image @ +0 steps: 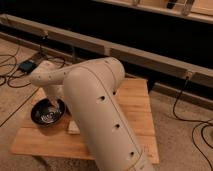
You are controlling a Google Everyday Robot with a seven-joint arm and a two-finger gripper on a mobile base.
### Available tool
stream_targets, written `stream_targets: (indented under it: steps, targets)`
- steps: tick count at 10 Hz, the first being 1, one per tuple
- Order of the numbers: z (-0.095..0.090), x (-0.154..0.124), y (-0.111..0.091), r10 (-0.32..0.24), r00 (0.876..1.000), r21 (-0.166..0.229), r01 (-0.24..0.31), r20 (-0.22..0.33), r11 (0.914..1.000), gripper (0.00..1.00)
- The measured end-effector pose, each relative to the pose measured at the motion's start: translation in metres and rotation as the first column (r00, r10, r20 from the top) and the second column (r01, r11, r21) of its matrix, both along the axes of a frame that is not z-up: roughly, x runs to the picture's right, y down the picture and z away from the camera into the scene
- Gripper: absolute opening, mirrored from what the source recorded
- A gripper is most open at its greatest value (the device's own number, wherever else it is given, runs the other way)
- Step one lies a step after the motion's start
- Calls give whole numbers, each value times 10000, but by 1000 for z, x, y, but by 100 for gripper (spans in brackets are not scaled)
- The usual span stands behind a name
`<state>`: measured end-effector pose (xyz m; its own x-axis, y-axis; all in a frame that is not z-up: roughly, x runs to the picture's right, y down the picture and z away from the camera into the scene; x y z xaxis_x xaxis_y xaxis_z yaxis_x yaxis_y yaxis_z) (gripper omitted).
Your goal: Drag the ceramic bowl in a circle
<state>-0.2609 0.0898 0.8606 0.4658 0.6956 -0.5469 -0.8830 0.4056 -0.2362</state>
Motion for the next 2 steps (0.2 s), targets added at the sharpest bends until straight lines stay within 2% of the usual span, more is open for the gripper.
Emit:
stream_targets:
  steps: [2]
  targets:
    - [-1, -4, 1, 4, 10000, -18, -4, 55, 10000, 80]
